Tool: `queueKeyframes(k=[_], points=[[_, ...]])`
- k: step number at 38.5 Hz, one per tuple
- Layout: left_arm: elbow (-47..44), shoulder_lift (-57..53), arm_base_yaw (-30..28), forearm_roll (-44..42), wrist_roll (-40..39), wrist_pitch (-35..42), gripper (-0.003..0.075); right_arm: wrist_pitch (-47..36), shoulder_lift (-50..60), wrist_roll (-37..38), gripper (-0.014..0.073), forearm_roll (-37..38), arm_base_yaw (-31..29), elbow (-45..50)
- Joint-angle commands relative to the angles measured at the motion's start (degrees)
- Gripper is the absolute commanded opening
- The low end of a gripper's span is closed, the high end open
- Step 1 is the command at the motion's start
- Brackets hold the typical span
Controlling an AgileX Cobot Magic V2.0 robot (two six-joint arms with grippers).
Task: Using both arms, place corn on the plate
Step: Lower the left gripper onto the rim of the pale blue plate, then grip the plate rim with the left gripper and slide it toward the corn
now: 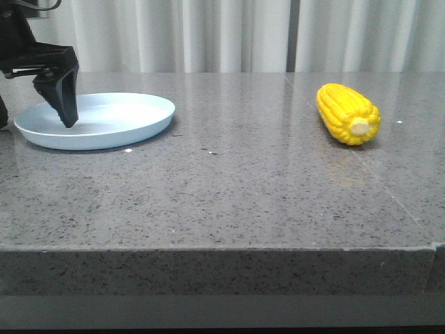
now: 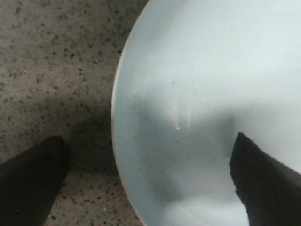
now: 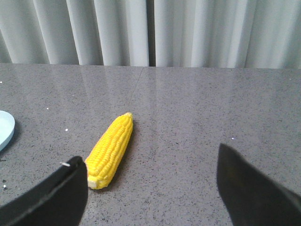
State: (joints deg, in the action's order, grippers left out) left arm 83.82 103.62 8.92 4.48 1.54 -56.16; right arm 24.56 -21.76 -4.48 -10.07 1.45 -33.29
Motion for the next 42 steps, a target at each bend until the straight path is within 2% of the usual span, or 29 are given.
queueKeyframes(k=[1,8,11,13,21,31,36,42], points=[[1.8,-2.4,0.4,0.6,-0.5,0.6,0.0520,-4.3,-0.8,-0.5,0.0593,-0.3,-0.4,-1.8],[1.8,-2.4,0.4,0.6,-0.5,0.6,0.0134,-4.3,-0.8,-0.5,0.0593,-0.3,-0.4,-1.8],[1.8,-2.4,0.4,0.6,-0.5,0.6,0.0023,-4.3,-0.8,-0.5,0.0593,-0.3,-0.4,-1.8],[1.8,-2.4,0.4,0.6,-0.5,0.7,-0.0020,-4.3,-0.8,-0.5,0.0593,-0.3,-0.4,-1.8],[5.0,-2.8,1.2,1.1,-0.5,0.1,-0.0020,-4.3,-0.8,-0.5,0.0593,-0.3,-0.4,-1.8],[17.2,-3.4,8.1,2.1,-0.5,-6.1,-0.0020,-4.3,-0.8,-0.5,0.0593,-0.3,-0.4,-1.8],[18.3,-3.1,11.3,2.1,-0.5,-6.1,-0.0020,-4.3,-0.8,-0.5,0.0593,-0.3,-0.4,-1.8],[18.3,-0.8,12.3,4.1,-0.5,-6.2,-0.0020,-4.3,-0.8,-0.5,0.0593,-0.3,-0.4,-1.8]])
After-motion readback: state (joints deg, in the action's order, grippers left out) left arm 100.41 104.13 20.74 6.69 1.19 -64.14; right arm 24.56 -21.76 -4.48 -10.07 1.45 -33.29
